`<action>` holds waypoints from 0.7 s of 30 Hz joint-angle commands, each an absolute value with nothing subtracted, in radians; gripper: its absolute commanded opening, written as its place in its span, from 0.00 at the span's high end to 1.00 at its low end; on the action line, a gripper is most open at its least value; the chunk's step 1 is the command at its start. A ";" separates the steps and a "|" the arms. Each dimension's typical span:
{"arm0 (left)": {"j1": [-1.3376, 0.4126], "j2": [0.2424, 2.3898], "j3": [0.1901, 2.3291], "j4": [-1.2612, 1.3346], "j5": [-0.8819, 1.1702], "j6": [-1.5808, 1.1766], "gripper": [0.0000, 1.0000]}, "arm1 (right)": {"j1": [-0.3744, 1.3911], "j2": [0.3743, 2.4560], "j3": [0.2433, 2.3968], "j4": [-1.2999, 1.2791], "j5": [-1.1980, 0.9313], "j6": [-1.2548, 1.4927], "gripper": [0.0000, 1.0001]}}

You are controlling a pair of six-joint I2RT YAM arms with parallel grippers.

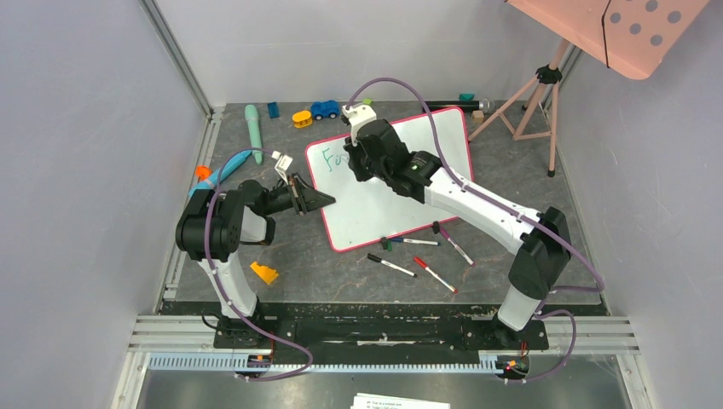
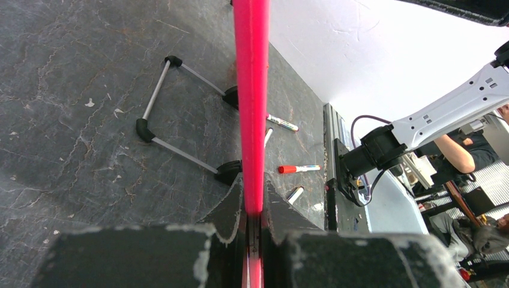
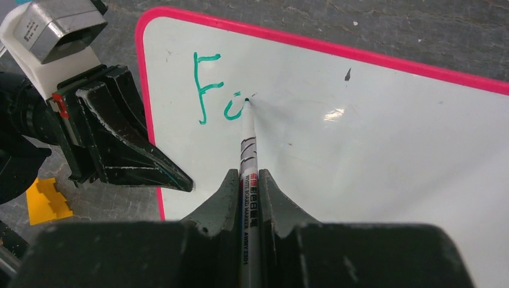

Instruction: Write a sentence on the whiteboard

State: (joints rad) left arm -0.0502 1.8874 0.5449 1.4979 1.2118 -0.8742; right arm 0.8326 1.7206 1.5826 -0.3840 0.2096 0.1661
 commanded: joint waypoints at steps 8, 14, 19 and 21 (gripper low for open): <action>-0.077 1.863 0.529 1.557 1.324 -0.819 0.98 | 0.822 1.750 1.652 -0.398 0.229 0.160 1.00; -0.077 1.863 0.528 1.557 1.322 -0.819 0.98 | 0.822 1.714 1.593 -0.399 0.231 0.166 1.00; -0.077 1.864 0.528 1.557 1.323 -0.819 0.98 | 0.821 1.682 1.540 -0.397 0.231 0.168 1.00; -0.077 1.864 0.529 1.557 1.322 -0.819 0.98 | 0.821 1.672 1.524 -0.395 0.231 0.169 1.00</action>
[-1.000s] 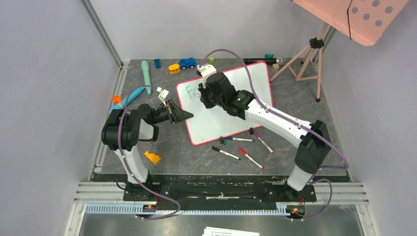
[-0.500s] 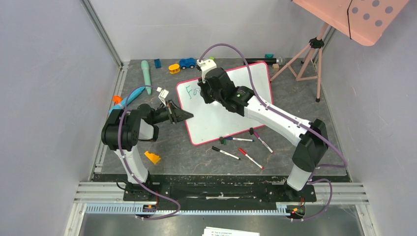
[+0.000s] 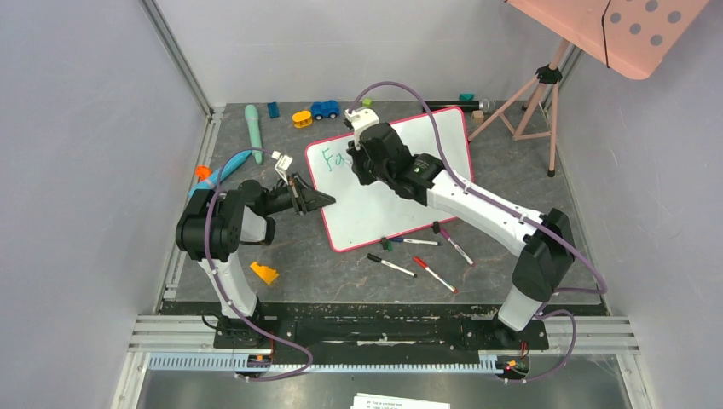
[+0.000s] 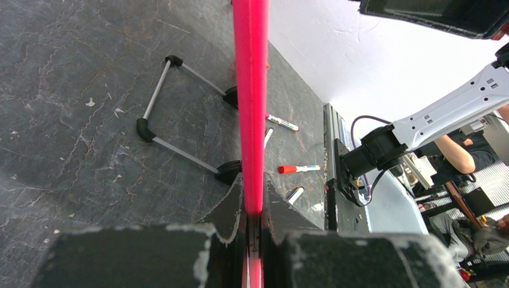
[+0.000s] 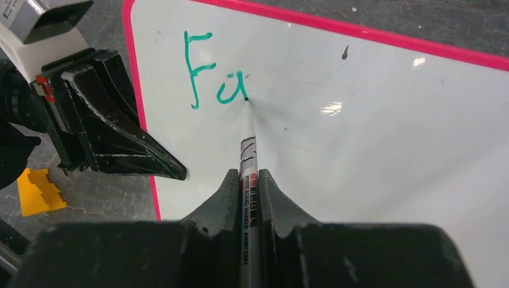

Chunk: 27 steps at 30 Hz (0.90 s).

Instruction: Write a sentence on the whiteboard

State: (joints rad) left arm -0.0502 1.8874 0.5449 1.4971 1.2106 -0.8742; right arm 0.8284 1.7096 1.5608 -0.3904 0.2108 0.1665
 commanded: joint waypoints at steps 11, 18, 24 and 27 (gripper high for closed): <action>-0.078 1.865 0.529 1.557 1.322 -0.819 0.98 | 0.816 1.628 1.539 -0.352 0.182 0.166 1.00; -0.077 1.862 0.529 1.557 1.323 -0.819 0.98 | 0.799 1.617 1.567 -0.329 0.151 0.161 1.00; -0.077 1.863 0.529 1.557 1.324 -0.820 0.98 | 0.783 1.646 1.597 -0.331 0.159 0.165 1.00; -0.077 1.862 0.529 1.557 1.324 -0.819 0.98 | 0.779 1.667 1.619 -0.335 0.160 0.165 1.00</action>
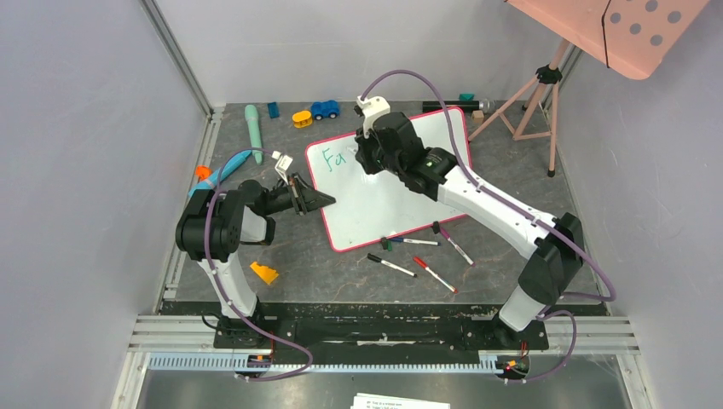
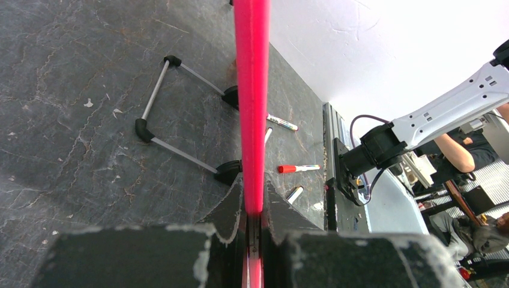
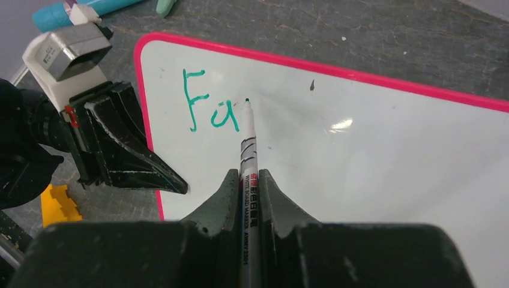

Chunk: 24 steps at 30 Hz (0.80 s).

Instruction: Write a sentence on the whiteboard

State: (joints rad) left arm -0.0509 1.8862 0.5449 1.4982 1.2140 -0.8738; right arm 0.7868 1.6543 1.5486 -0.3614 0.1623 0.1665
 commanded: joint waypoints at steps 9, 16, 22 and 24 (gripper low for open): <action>-0.077 1.862 0.528 1.557 1.322 -0.819 0.98 | 0.773 1.716 1.665 -0.352 0.161 0.155 1.00; -0.077 1.861 0.529 1.557 1.324 -0.818 0.98 | 0.770 1.729 1.664 -0.362 0.187 0.160 1.00; -0.077 1.860 0.528 1.557 1.325 -0.818 0.98 | 0.767 1.733 1.669 -0.384 0.209 0.169 1.00; -0.077 1.861 0.527 1.557 1.324 -0.818 0.98 | 0.767 1.733 1.666 -0.382 0.200 0.169 1.00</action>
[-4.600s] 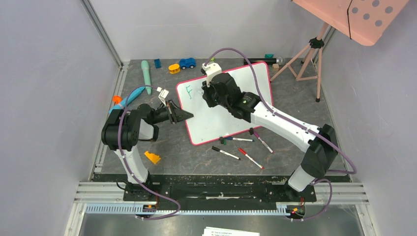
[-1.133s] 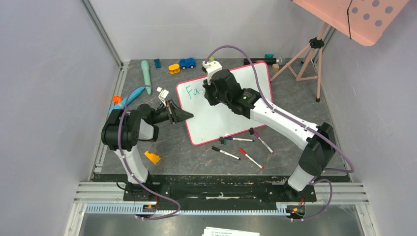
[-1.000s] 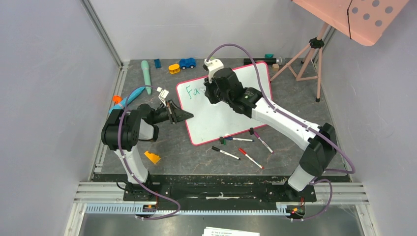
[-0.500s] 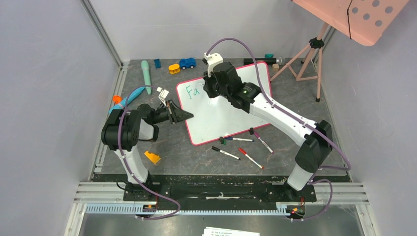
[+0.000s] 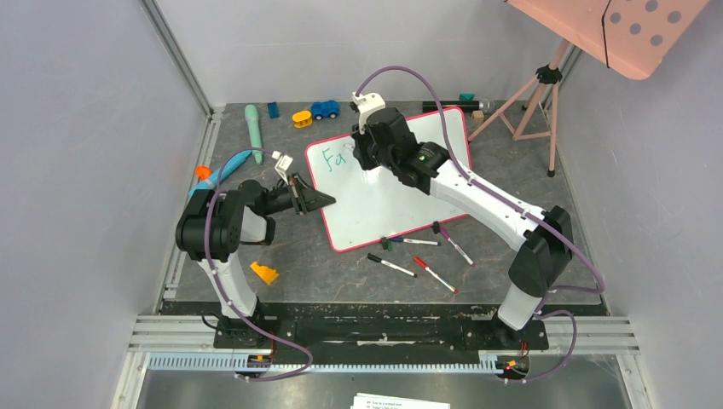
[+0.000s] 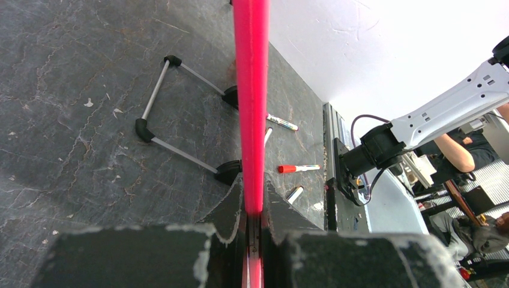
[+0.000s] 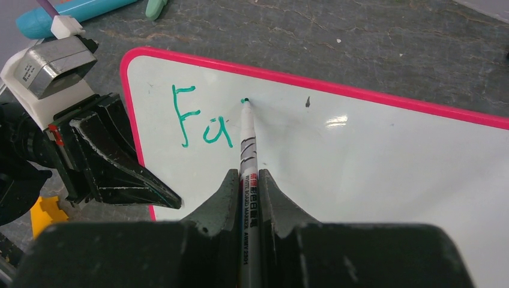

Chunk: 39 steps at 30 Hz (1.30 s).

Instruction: Write a sentence on the whiteboard

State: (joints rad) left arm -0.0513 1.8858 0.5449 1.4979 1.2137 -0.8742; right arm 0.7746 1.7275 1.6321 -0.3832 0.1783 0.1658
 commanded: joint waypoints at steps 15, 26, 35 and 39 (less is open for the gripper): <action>-0.077 1.860 0.529 1.557 1.324 -0.818 0.98 | 0.767 1.735 1.669 -0.385 0.200 0.175 1.00; -0.077 1.859 0.527 1.557 1.324 -0.818 0.98 | 0.766 1.734 1.673 -0.401 0.231 0.173 1.00; -0.077 1.860 0.528 1.557 1.323 -0.818 0.98 | 0.765 1.711 1.667 -0.374 0.170 0.166 1.00; -0.077 1.860 0.529 1.557 1.322 -0.819 0.98 | 0.765 1.680 1.656 -0.345 0.155 0.157 1.00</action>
State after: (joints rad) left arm -0.0513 1.8858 0.5430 1.4979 1.2129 -0.8738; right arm 0.7738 1.7290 1.6344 -0.3836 0.1711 0.1711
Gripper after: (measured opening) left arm 0.092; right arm 0.121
